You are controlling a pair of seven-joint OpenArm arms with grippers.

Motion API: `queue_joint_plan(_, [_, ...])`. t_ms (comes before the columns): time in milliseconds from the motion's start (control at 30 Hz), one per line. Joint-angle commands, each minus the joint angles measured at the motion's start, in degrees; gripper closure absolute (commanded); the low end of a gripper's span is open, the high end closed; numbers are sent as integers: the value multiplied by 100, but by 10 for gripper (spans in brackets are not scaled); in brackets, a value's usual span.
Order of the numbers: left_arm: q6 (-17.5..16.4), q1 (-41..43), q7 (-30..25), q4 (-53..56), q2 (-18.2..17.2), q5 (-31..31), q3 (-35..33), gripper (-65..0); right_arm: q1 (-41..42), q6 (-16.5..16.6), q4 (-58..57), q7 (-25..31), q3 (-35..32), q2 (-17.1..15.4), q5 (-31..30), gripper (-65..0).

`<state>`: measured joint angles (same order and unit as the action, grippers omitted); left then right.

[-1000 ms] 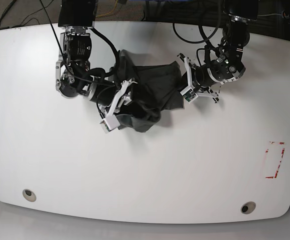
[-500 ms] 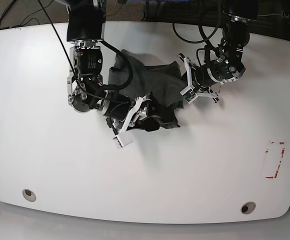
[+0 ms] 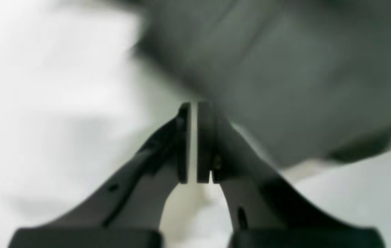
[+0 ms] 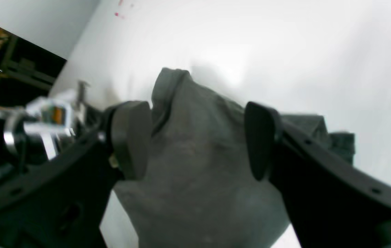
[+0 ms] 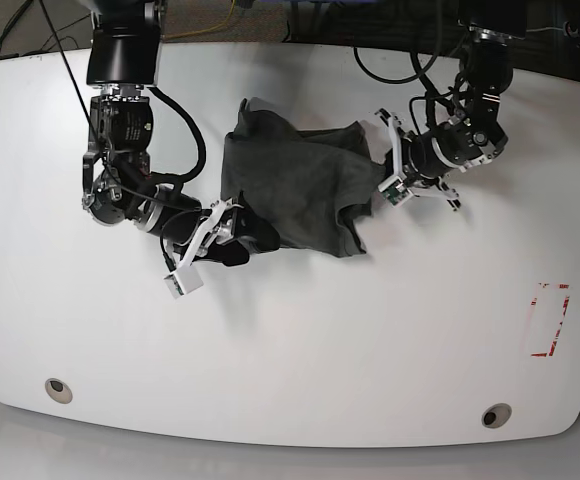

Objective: Layout the t-shirt on the table in an organized manner, then fold the t-shirt properly
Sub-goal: 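Grasp the other end with the right gripper and fold it toward the left gripper, then grasp the folded bundle's sides with both grippers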

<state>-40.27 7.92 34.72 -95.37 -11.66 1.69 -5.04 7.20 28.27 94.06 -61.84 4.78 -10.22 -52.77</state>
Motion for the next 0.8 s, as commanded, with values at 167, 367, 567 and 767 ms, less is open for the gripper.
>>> queue_joint_plan(167, [27, -93, -101, -472, -104, 231, 631, -22, 31, 26, 102, 176, 10, -372, -151, -406])
queue_joint_plan(367, [27, -480, -101, -542, -95, 415, 1141, -22, 14, 52, 128, 176, 10, -398, 297, -388])
queue_joint_plan(567, [27, -762, -101, -850, 353, 415, 1537, -22, 31, 61, 128, 334, -25, -354, 921, -270])
queue_joint_plan(767, [27, -832, -109, -1017, 625, 424, 1080, -21, 128, 61, 119, 844, -271, -240, 1510, -105])
